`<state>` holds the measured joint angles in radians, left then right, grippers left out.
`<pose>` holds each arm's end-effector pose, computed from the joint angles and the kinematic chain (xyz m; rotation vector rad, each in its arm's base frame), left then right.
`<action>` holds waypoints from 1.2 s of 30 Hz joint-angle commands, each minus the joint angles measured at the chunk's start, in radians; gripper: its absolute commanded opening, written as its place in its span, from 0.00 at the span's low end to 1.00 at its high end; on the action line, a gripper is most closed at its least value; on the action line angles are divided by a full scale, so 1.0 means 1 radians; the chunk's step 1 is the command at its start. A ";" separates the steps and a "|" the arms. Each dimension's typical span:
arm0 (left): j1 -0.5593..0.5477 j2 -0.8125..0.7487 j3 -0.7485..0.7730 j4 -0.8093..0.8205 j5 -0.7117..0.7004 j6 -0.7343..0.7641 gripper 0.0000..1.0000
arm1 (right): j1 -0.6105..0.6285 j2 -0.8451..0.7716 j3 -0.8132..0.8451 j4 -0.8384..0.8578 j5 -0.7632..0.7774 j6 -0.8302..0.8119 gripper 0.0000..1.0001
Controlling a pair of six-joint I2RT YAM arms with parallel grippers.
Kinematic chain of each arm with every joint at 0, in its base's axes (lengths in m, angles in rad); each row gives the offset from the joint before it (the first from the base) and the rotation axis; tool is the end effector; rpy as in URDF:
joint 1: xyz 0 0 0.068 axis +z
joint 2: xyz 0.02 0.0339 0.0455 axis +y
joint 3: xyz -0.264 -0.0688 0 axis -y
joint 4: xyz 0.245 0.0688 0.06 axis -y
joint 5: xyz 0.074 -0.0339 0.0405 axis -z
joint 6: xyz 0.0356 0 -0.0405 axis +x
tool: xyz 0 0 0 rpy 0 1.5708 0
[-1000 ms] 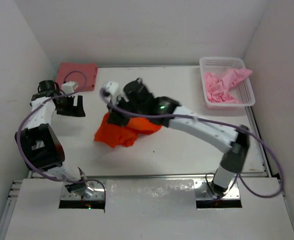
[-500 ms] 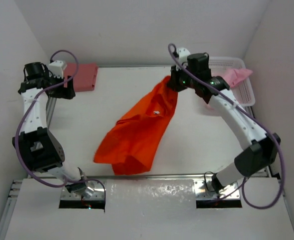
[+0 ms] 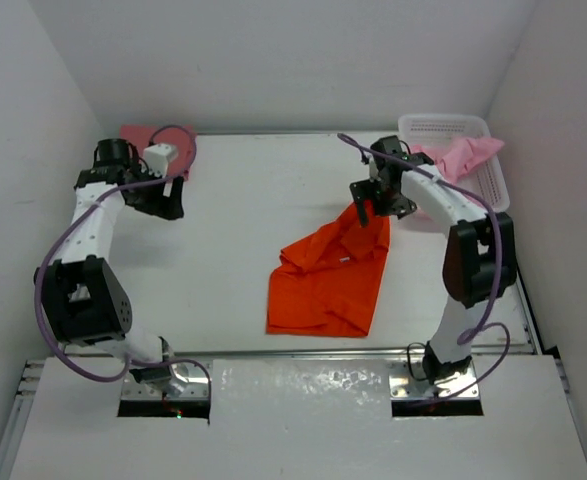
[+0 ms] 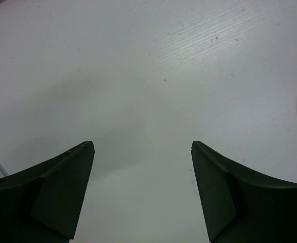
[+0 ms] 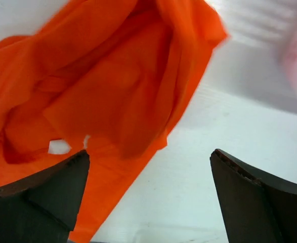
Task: Fold and stack the t-shirts
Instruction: Flatten out the tshirt
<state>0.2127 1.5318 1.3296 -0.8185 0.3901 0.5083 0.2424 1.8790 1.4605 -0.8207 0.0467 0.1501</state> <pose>0.3134 0.0538 0.2957 0.5035 2.4400 -0.2122 0.3732 0.0906 0.2167 -0.1185 2.8048 0.0273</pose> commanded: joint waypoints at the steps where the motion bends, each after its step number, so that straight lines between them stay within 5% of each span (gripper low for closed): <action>1: 0.001 -0.053 -0.013 0.009 0.016 0.010 0.75 | 0.072 -0.194 0.028 0.028 0.149 -0.011 0.99; 3: -0.007 -0.056 -0.030 0.005 0.021 0.015 0.75 | 0.168 -0.310 -0.099 0.096 0.232 -0.042 0.97; 5: -0.007 -0.058 -0.061 0.004 0.033 0.015 0.75 | 0.283 -0.359 -0.188 0.166 0.210 -0.075 0.75; 6: -0.009 -0.061 -0.073 0.013 0.041 0.010 0.75 | 0.303 -0.369 -0.254 0.181 0.173 -0.087 0.54; 7: -0.010 -0.062 -0.098 0.018 0.047 0.004 0.73 | 0.317 -0.373 -0.281 0.213 0.054 -0.087 0.01; 9: -0.019 -0.058 -0.113 0.013 0.053 0.007 0.72 | 0.366 -0.379 -0.362 0.270 -0.040 -0.113 0.00; 10: -0.021 -0.059 -0.125 0.010 0.053 0.010 0.72 | 0.403 -0.379 -0.377 0.320 -0.083 -0.136 0.09; 11: -0.019 -0.061 -0.130 0.007 0.050 0.012 0.72 | 0.491 -0.374 -0.385 0.334 -0.099 -0.164 0.43; 14: -0.018 -0.079 -0.162 0.019 0.021 0.016 0.73 | 0.654 -0.310 -0.350 0.341 -0.128 -0.250 0.73; 24: -0.003 -0.090 -0.195 0.041 0.012 -0.007 0.73 | 0.856 0.044 -0.165 0.411 -0.024 -0.267 0.92; 26: -0.003 -0.093 -0.193 0.036 0.006 -0.002 0.73 | 0.856 0.157 -0.070 0.315 -0.013 -0.282 0.89; 29: -0.003 -0.107 -0.194 0.035 -0.002 0.009 0.73 | 0.856 0.236 -0.042 0.238 -0.028 -0.271 0.67; 30: -0.003 -0.110 -0.198 0.035 -0.005 0.013 0.73 | 0.856 0.253 -0.046 0.226 -0.024 -0.268 0.57; 31: -0.003 -0.113 -0.199 0.036 -0.013 0.015 0.73 | 0.856 0.252 -0.048 0.223 -0.016 -0.270 0.34; 34: -0.003 -0.116 -0.193 0.036 -0.025 0.021 0.73 | 0.856 0.215 -0.013 0.219 0.027 -0.264 0.00; 36: -0.004 -0.113 -0.182 0.038 -0.033 0.021 0.73 | 0.853 0.200 0.072 0.197 0.028 -0.271 0.00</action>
<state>0.2043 1.4506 1.1316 -0.8043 0.3702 0.5163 1.1023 2.0892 1.4456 -0.5838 0.0284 -0.1078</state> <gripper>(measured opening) 0.731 0.011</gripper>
